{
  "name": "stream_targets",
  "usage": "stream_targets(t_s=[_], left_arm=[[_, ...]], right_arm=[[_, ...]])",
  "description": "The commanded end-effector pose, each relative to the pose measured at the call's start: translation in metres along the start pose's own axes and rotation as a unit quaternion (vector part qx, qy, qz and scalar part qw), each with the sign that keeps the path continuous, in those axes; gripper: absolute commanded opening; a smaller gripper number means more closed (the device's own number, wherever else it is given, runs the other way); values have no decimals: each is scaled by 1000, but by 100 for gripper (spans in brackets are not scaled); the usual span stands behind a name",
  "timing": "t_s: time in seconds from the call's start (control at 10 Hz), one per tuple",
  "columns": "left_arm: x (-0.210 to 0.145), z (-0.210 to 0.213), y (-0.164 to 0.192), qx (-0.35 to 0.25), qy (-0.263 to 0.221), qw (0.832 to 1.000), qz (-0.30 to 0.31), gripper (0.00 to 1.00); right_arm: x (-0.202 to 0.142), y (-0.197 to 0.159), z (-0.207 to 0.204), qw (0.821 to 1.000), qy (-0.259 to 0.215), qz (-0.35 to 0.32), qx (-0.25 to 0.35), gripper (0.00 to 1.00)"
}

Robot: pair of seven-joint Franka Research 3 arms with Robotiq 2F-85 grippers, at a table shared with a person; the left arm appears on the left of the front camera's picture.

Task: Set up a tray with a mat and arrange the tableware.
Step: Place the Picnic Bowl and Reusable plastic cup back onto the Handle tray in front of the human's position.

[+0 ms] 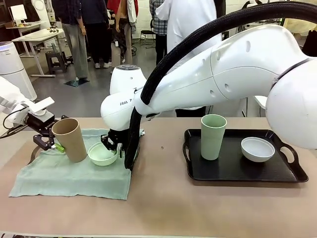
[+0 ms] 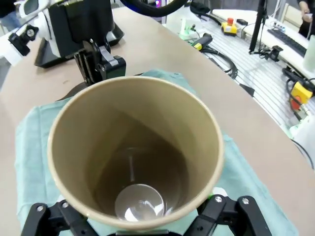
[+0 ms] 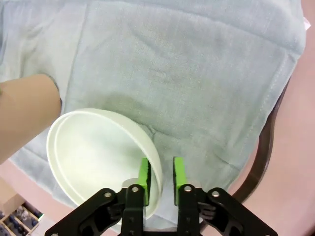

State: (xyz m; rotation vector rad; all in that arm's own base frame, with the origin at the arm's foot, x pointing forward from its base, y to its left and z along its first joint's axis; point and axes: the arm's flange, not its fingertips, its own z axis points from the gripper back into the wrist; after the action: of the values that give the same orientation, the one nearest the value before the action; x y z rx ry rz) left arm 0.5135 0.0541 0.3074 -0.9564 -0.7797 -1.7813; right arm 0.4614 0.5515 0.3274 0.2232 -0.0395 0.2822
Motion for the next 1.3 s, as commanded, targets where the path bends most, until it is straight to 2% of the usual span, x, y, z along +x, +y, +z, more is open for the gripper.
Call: stream_targets(t_s=[0.0, 0.2, 0.3, 0.4, 0.7, 0.8, 0.9, 1.0, 1.2], left_arm=[[1, 8, -1, 9, 3, 1000, 26, 100], [-8, 17, -6, 14, 17, 998, 65, 100], [-12, 24, -8, 17, 30, 996, 83, 100], [-19, 33, -9, 23, 41, 994, 101, 100], [-28, 53, -16, 24, 79, 987, 135, 100], [-18, 67, -24, 36, 110, 980, 160, 100], [12, 81, -32, 44, 169, 965, 194, 100], [52, 95, -40, 58, 229, 943, 234, 100], [133, 107, -59, 79, 310, 891, 322, 100]], right_arm=[[-10, -4, 3, 1000, -7, 3, -1, 100], [-16, 1, 13, 1000, -7, 2, -22, 100], [-21, 4, 20, 1000, -13, 2, -28, 60], [-28, 9, 31, 999, -23, 6, -30, 69], [-50, 23, 62, 998, -56, 23, -24, 69], [-63, 27, 76, 997, -59, 25, -37, 69], [-76, 24, 91, 996, -54, 12, -69, 69], [-87, 19, 109, 994, -53, -2, -91, 69], [-112, 14, 144, 990, -58, -21, -127, 69]])
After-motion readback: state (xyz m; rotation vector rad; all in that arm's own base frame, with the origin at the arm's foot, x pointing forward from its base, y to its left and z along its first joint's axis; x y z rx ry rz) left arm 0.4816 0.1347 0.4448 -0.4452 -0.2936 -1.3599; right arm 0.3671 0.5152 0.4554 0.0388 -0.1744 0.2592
